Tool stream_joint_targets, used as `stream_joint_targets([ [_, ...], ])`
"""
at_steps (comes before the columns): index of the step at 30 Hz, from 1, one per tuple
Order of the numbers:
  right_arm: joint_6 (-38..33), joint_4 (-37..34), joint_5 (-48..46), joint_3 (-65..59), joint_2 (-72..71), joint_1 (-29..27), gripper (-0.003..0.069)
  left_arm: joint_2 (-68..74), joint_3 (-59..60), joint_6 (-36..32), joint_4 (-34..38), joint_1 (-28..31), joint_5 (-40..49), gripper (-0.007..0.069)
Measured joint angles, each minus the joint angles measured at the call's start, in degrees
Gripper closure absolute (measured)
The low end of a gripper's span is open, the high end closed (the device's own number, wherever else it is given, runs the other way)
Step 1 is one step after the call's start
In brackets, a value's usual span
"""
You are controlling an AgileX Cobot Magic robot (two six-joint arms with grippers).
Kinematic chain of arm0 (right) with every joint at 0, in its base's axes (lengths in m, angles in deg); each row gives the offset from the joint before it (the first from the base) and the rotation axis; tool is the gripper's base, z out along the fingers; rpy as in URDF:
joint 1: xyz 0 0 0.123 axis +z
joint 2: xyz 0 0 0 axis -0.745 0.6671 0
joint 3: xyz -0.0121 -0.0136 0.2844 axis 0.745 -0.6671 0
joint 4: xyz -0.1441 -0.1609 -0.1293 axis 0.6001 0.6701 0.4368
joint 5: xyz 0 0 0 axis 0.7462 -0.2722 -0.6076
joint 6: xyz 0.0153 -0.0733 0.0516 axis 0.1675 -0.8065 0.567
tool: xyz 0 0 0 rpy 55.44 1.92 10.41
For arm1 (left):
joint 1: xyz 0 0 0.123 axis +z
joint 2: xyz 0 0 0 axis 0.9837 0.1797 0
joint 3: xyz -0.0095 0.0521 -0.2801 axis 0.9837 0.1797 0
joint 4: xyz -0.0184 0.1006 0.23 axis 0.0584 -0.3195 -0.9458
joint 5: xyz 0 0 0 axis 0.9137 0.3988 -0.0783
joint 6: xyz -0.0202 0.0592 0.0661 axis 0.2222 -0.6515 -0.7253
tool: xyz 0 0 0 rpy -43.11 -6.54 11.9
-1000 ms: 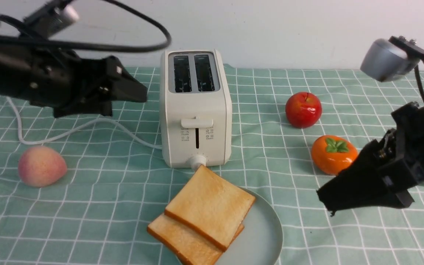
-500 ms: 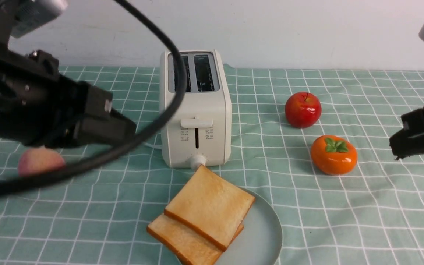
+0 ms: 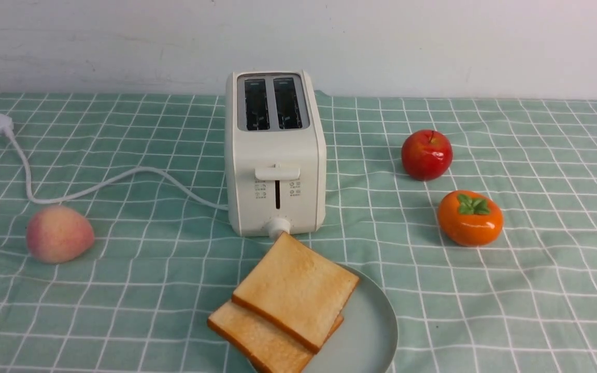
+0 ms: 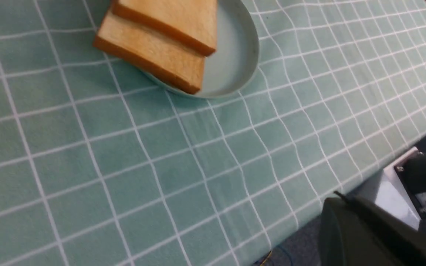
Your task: Take toasted bread from bread machine on blue coffee table place on plate.
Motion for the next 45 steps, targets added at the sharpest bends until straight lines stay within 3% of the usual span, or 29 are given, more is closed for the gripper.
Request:
stream_joint_targets([
  [1, -0.39, 0.0, 3.77, -7.52, -5.46, 0.0, 0.0675, -6.96, 2.63, 1.16, 0.58, 0.0, -0.1, 0.0638],
  [6, -0.61, 0.0, 9.83, -20.78, -13.79, 0.0, 0.0671, -20.64, 6.65, 3.1, 1.0, 0.0, -4.22, 0.0638],
  [9, -0.61, -0.07, 14.56, -26.32, -16.26, 0.0, 0.0668, -23.48, 8.08, 2.4, -0.36, 0.0, -12.97, 0.0638],
  [15, -0.79, -0.12, 24.8, -27.4, -16.62, 0.0, 0.0667, -23.49, 8.51, 1.68, -2.09, 0.0, -25.22, 0.0638],
  [28, -0.79, -0.12, 26.57, -27.4, -16.62, 0.0, 0.0659, -23.6, 10.56, -0.52, -2.63, 0.0, -26.87, 0.0638],
  [31, -0.84, -0.12, 26.57, -27.4, -16.62, 0.0, 0.0657, -23.67, 15.21, -1.47, -9.9, 2.07, -28.94, 0.0638],
  [39, -0.84, -0.12, 26.52, -27.52, -16.62, 0.0, 0.065, -23.67, 32.82, 17.08, -35.1, 12.47, -39.34, 0.0638],
  [45, -0.84, -0.12, 26.52, -27.52, -16.62, 0.0, 0.0644, -23.67, 37.77, 18.35, -37.23, 13.7, -39.43, 0.0638],
])
